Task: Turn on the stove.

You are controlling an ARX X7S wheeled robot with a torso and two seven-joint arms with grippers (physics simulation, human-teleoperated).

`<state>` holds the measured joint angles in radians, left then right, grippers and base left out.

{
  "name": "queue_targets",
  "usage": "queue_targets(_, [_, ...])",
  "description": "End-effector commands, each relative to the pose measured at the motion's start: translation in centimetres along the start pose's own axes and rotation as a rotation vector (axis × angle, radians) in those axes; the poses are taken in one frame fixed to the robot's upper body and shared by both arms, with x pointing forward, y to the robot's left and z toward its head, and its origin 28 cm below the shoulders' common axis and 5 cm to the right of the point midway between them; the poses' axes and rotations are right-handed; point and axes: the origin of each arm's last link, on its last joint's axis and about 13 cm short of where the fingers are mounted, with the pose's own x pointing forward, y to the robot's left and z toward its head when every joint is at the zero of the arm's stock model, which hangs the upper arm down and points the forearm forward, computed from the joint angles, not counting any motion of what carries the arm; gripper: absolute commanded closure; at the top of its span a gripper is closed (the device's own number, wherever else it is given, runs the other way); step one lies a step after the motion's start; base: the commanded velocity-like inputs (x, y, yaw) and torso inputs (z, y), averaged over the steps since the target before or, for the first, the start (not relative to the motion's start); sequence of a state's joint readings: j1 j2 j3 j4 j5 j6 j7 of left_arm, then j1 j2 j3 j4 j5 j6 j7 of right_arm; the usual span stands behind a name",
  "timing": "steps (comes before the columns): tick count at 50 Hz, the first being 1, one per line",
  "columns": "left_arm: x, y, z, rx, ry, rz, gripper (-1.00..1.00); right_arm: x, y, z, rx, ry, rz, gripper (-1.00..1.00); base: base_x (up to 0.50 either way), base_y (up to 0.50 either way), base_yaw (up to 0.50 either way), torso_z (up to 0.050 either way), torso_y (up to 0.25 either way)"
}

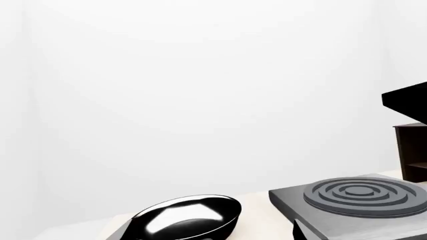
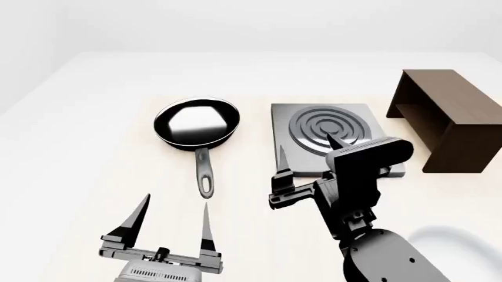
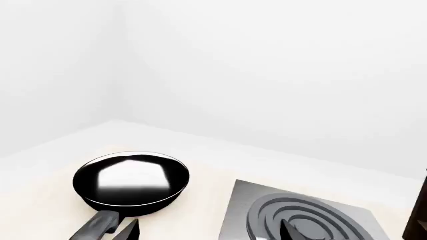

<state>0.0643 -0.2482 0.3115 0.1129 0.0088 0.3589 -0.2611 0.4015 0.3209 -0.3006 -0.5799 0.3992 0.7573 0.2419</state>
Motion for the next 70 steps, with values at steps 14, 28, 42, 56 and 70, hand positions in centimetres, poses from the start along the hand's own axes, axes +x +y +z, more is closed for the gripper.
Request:
queue_targets(14, [0.1, 0.1, -0.2, -0.007, 0.017, 0.014, -1.00, 4.6, -2.5, 3.7, -0.282, 0.185, 0.110, -1.00, 0.00, 0.00, 0.00, 0.000, 0.000])
queue_targets(28, [0.0, 0.1, -0.1, -0.008, 0.009, 0.021, -1.00, 5.1, -2.7, 1.1, -0.036, 0.516, 0.163, -1.00, 0.00, 0.00, 0.00, 0.000, 0.000])
queue_targets(42, [-0.2, 0.2, 0.0, -0.007, -0.003, 0.029, -1.00, 5.9, -3.0, -1.6, -0.088, 0.572, 0.160, -1.00, 0.00, 0.00, 0.00, 0.000, 0.000])
queue_targets(56, [-0.1, 0.1, -0.2, 0.000, -0.002, 0.018, -1.00, 5.8, -3.4, -3.9, -0.035, 0.613, 0.140, -1.00, 0.00, 0.00, 0.00, 0.000, 0.000])
queue_targets(70, [0.0, 0.1, -0.2, -0.002, 0.001, 0.019, -1.00, 4.6, -3.6, -3.6, -0.036, 0.691, 0.159, -1.00, 0.00, 0.00, 0.00, 0.000, 0.000])
